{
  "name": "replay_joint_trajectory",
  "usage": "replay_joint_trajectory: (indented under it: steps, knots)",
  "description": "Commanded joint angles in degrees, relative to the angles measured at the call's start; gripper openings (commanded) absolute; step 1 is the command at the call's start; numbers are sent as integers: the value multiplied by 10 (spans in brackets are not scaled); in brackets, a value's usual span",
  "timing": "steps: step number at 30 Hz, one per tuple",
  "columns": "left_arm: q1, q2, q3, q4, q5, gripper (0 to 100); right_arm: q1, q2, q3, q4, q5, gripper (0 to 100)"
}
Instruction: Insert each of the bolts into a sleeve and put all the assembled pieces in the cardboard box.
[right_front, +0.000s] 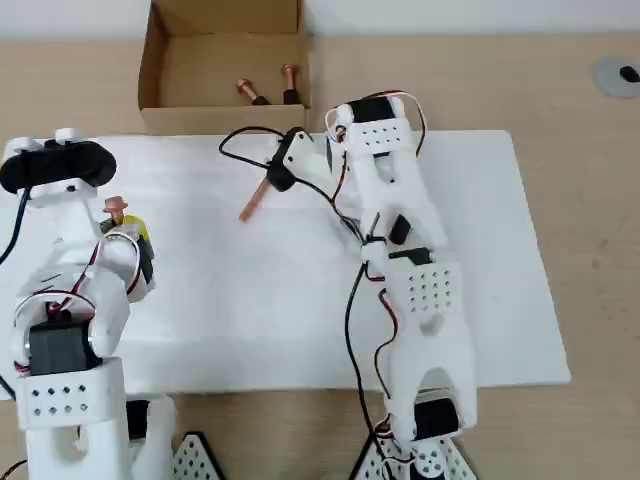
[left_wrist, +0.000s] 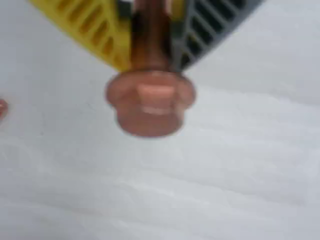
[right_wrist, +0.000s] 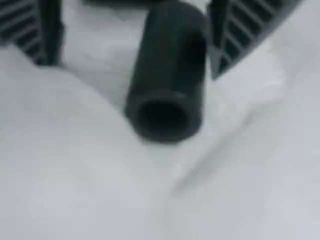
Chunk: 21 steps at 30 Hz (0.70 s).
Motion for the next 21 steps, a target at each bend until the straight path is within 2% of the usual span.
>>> replay_joint_trajectory:
  steps: [1,6,11,21]
  knots:
    - [-8,-13,-7,2,0,10,-28,47,36,8,17,142]
    - [-8,-13,-7,2,0,10,-29,49,36,7,14,105]
    - [-8,-13,-7,2,0,10,-50,48,35,4,-34,10]
    - [-8,-13,-29,25,0,10,-47,46,12,8,-41,9]
